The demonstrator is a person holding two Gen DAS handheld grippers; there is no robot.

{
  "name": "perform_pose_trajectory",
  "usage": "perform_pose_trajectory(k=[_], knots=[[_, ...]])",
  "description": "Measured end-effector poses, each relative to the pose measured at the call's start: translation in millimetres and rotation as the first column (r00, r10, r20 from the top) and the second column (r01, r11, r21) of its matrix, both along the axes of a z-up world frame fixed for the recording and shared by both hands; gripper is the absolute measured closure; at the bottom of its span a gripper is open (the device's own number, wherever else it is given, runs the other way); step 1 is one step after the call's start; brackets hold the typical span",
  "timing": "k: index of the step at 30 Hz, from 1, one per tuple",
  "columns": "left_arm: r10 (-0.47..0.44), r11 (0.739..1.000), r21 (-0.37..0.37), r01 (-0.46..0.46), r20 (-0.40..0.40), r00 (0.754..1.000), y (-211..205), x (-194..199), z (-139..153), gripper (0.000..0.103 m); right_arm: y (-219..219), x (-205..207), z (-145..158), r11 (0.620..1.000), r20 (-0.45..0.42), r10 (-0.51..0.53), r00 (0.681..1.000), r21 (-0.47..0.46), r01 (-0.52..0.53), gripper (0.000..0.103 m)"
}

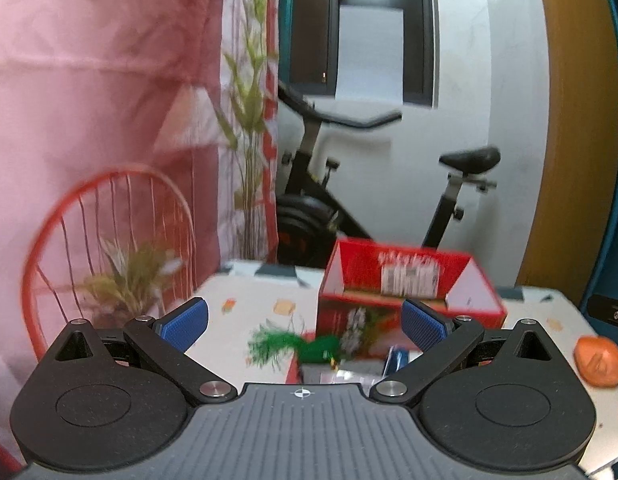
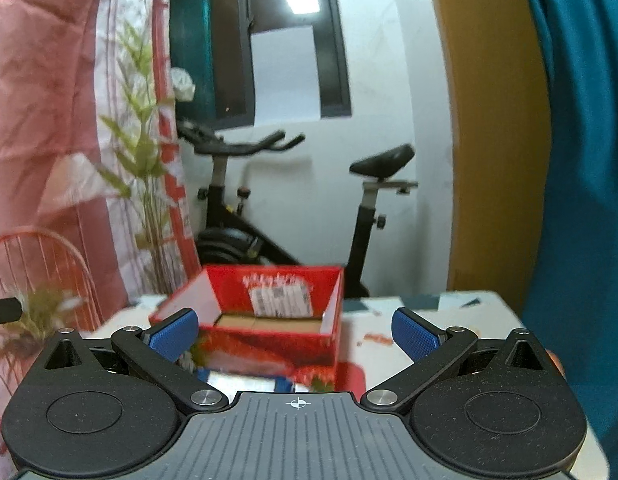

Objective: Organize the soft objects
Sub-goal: 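Move the right tool to the clear plastic bag and close on it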

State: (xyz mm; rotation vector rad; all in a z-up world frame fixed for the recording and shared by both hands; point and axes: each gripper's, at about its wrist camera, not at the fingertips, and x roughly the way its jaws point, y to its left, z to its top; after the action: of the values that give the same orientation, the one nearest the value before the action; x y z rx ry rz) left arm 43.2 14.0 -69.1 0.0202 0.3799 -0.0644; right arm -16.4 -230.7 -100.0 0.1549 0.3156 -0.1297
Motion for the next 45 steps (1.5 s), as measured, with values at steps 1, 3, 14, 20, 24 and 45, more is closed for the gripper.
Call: perform_pose_trajectory(k=[1, 3, 14, 20, 24, 45], knots=[[-0.003, 1.000, -0.005, 0.003, -0.015, 1.000, 2.1, 5.7, -9.5, 0.000, 0.4, 4.7, -12.6, 1.000, -0.011, 0.010, 1.000, 0.003, -0.010, 0.000], [-0.011, 1.000, -0.027, 0.010, -0.041, 0.999, 7.2, 14.6, -27.5, 0.000, 1.3, 12.9, -31.1, 1.000, -0.041, 0.021, 0.999, 0.008, -0.021, 0.000], [-0.023, 0.998, -0.065, 0.012, -0.184, 0.983, 17.9, 58.4, -114.5, 0.000, 10.1, 38.4, -124.7, 0.999, -0.199, 0.034, 0.979, 0.007, -0.033, 0.000], [-0.034, 0.999, -0.048, 0.024, -0.234, 0.972, 14.9, 68.9, -139.2, 0.004, 10.3, 49.4, -148.3, 0.997, -0.266, 0.076, 0.961, 0.040, -0.068, 0.001], [-0.090, 0.995, -0.062, 0.077, -0.246, 0.965, 10.4, 71.0, -147.6, 0.013, 9.7, 54.5, -157.9, 0.994, -0.299, 0.102, 0.949, 0.073, -0.084, 0.007], [-0.276, 0.938, -0.311, 0.156, -0.393, 0.877, 10.7, 101.1, -194.8, 0.050, -0.3, 76.4, -194.0, 0.977, -0.363, 0.157, 0.918, 0.191, -0.091, 0.026]])
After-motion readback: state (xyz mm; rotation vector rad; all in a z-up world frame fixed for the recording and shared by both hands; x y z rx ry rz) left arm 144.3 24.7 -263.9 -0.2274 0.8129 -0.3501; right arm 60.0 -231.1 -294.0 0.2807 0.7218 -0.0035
